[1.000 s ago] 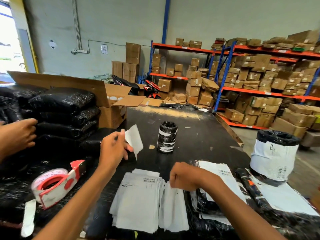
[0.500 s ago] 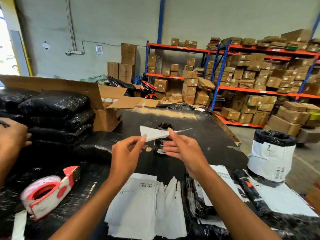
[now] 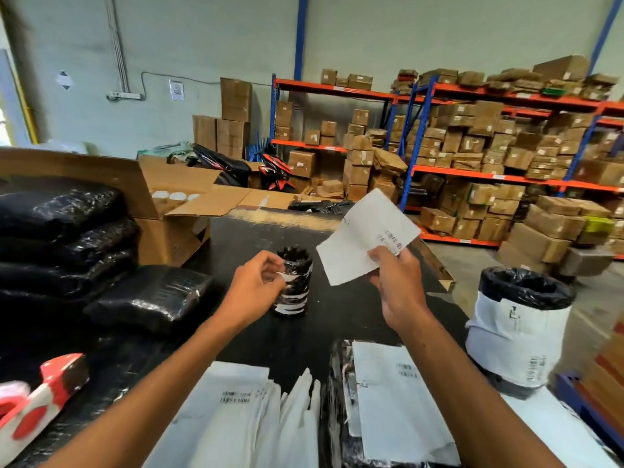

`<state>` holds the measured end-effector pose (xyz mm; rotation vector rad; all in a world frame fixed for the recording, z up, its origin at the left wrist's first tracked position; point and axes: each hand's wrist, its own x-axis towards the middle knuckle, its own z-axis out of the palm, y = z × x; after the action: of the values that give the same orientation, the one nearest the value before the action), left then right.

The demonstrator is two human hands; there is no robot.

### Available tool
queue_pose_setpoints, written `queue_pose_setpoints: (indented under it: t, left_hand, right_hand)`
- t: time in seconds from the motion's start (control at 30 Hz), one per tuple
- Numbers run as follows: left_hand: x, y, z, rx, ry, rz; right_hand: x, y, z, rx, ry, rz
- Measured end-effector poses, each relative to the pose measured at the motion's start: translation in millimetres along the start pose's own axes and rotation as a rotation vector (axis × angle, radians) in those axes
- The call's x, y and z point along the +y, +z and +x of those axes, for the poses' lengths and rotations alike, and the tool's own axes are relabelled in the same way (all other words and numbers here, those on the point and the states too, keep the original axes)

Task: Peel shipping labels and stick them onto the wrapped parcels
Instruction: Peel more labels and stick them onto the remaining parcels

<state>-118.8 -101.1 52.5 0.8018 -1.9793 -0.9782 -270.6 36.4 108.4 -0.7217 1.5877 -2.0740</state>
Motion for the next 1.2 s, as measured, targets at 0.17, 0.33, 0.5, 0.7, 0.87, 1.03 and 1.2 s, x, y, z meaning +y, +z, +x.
queue_pose_setpoints:
  t: [0.17, 0.33, 0.5, 0.7, 0.87, 1.03, 1.2]
  left_hand:
    - [-21.3, 31.4, 71.7, -0.19, 0.249, 0.743]
    - [-27.4, 54.1, 107.8, -0.299, 0.173, 1.09]
    - [-21.0, 44.4, 99.5, -0.067, -0.197, 0.136]
    - [28.4, 42.9, 65.8, -0.039, -0.422, -0.814]
    - [68.5, -3.3, 9.8, 0.024, -0.334, -0.801]
    - [79.1, -7.5, 0.3, 0.011, -0.344, -0.748]
    - [80.5, -5.3, -7.9, -0.001, -0.308, -0.707]
  right_hand:
    - [-0.7, -14.6, 21.6, -0.154, 0.007, -0.183]
    - [2.0, -24.1, 37.3, -0.267, -0.027, -0.216]
    - [0.7, -23.5, 36.9, -0.342, -0.028, -0.242]
    - [4.1, -23.1, 35.0, -0.36, -0.058, -0.329]
    - [-6.5, 5.0, -7.2, -0.452, -0.11, -0.437]
    - [-5.6, 4.3, -2.4, -0.424, -0.124, -0.491]
    - [-3.1, 2.3, -3.9, -0.414, -0.138, -0.541]
